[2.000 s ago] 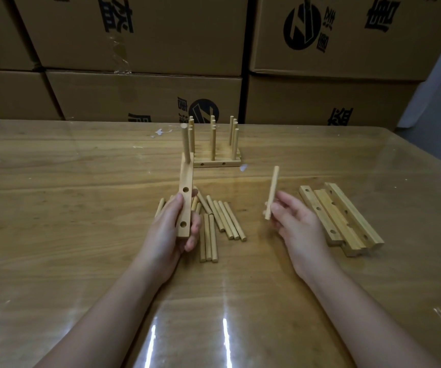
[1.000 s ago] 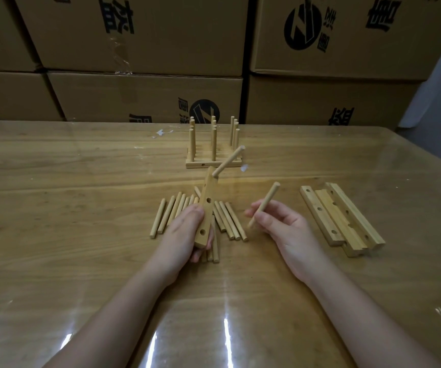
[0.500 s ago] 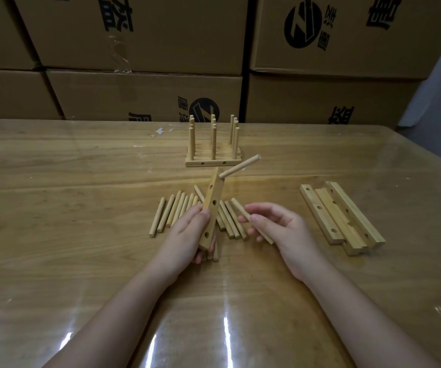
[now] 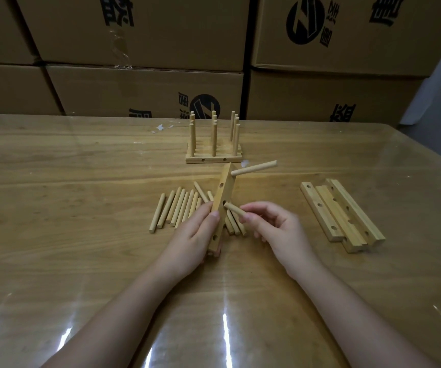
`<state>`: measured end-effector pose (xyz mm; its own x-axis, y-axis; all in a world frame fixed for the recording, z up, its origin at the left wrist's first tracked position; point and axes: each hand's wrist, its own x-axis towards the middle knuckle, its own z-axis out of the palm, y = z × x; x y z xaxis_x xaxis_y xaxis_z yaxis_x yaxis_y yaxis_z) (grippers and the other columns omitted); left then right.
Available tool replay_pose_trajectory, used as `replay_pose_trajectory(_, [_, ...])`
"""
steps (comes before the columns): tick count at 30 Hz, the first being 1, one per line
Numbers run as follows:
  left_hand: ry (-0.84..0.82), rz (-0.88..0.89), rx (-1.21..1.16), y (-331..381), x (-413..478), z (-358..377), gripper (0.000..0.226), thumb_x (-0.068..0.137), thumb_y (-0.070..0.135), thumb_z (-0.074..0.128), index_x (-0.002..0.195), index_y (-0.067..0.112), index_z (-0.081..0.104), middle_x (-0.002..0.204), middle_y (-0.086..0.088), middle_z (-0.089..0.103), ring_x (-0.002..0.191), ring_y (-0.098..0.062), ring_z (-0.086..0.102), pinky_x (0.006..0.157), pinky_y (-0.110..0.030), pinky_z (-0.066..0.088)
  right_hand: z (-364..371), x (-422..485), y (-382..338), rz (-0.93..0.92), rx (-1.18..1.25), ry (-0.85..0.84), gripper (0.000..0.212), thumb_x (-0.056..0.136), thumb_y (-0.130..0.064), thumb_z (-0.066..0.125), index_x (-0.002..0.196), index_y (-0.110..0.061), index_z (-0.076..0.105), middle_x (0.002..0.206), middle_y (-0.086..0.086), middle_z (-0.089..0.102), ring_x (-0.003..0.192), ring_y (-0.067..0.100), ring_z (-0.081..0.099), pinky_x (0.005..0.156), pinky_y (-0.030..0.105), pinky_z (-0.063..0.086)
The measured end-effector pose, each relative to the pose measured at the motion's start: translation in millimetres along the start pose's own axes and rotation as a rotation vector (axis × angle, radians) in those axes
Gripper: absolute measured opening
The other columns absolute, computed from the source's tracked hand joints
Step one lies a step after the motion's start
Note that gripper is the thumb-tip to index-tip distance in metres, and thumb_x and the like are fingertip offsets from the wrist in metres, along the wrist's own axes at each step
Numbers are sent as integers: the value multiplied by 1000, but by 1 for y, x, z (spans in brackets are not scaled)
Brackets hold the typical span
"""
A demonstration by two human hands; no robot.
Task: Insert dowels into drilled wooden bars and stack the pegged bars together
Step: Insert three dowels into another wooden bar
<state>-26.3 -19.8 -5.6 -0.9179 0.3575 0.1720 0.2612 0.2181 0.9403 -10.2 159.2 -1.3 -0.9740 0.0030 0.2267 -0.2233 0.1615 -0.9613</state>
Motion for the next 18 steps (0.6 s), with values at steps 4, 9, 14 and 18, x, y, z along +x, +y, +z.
replay_pose_trajectory(4, [-7, 14, 59, -1, 2, 2, 26, 101, 31, 36, 116, 43, 53, 70, 24, 62, 61, 5, 56, 52, -10, 39, 1, 1, 1, -26, -34, 31, 19, 86, -14, 64, 90, -31, 70, 85, -13, 69, 77, 1, 61, 67, 12, 47])
replay_pose_trajectory(9, [-5, 41, 116, -6, 1, 3, 22, 96, 43, 36, 113, 45, 51, 71, 8, 64, 62, -7, 59, 60, -26, 44, 4, 0, 4, -170, -252, 88, 22, 85, -12, 64, 95, -31, 68, 93, -13, 62, 92, 0, 58, 77, 14, 47])
replay_pose_trajectory(14, [43, 29, 223, -6, 2, 4, 19, 89, 51, 34, 103, 57, 45, 94, 48, 54, 90, 21, 52, 75, 0, 37, 5, 0, 5, -349, -559, 174, 22, 86, -11, 64, 105, -21, 70, 90, -7, 59, 89, 12, 51, 73, 14, 40])
replay_pose_trajectory(18, [39, 38, 313, -8, 2, 6, 36, 89, 54, 32, 120, 44, 48, 96, 31, 62, 92, 12, 55, 86, -16, 45, 3, -1, 1, -474, -687, 242, 19, 86, -16, 61, 102, -20, 71, 87, -4, 61, 83, 18, 50, 72, 31, 44])
